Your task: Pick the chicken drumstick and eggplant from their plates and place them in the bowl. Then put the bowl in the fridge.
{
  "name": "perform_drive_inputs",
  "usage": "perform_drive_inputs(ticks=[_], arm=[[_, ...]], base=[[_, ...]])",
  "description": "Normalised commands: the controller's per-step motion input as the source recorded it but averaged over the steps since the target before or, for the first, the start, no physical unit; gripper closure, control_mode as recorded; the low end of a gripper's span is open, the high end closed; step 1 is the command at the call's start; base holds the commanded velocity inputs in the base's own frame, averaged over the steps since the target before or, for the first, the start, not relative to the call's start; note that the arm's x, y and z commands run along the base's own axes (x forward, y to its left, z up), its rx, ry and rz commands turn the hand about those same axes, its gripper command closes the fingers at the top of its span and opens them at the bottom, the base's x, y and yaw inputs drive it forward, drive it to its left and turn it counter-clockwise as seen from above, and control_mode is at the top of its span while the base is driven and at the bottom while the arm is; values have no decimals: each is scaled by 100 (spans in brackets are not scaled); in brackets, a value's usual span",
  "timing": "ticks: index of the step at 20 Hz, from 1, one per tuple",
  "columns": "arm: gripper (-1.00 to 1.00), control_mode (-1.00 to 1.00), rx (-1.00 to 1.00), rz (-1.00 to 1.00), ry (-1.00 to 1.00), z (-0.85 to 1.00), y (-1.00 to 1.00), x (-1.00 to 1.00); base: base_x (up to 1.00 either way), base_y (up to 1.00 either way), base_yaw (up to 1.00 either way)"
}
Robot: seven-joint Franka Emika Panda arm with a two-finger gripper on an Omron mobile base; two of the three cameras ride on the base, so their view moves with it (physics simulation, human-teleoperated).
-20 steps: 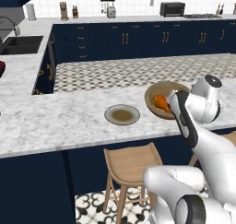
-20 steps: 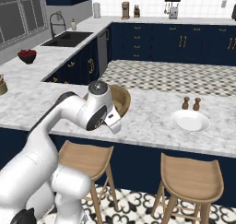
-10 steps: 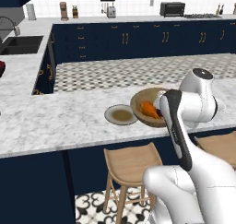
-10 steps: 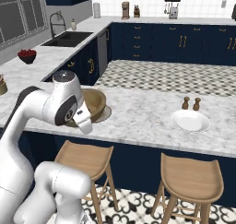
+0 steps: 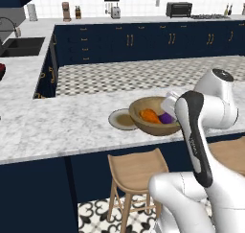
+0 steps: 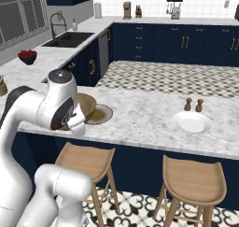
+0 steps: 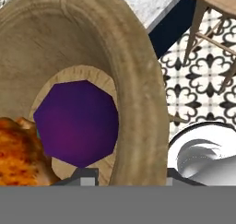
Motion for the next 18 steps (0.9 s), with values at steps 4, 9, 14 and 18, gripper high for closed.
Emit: perform_drive_inputs(ticks=[4, 9, 14, 18], arm=[[100, -100, 0, 0, -27, 6, 22, -26], [100, -100, 0, 0, -4, 17, 4, -30], [100, 100, 0, 0, 0, 0, 0, 0], [100, 100, 0, 0, 0, 0, 0, 0]], base=[[0, 0, 0], [0, 0, 0], [-46, -51, -8], [-14, -96, -41]])
